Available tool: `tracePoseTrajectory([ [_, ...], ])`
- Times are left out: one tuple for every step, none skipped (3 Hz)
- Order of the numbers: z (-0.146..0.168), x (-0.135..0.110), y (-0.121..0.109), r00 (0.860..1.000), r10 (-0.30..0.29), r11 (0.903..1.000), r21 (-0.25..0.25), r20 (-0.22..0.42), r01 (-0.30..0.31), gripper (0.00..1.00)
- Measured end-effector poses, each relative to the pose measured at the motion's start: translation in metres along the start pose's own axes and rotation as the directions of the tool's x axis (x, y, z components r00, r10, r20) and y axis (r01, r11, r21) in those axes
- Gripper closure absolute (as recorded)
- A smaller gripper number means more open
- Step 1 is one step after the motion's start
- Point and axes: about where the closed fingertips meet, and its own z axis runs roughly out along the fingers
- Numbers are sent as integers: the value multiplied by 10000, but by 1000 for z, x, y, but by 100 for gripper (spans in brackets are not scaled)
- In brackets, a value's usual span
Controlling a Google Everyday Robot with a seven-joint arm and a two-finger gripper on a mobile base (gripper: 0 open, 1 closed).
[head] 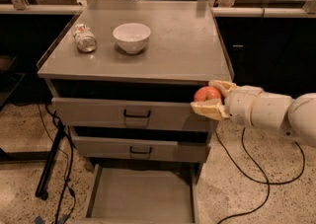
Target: Pick apple from bottom drawer and place on counter
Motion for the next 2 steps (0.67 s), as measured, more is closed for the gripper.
tracePoseTrajectory([
  [-1, -24, -13, 9987, -302, 9995, 147, 415, 296, 100],
  [-3, -88, -43, 9897, -918, 9954, 384, 1099, 881, 100],
])
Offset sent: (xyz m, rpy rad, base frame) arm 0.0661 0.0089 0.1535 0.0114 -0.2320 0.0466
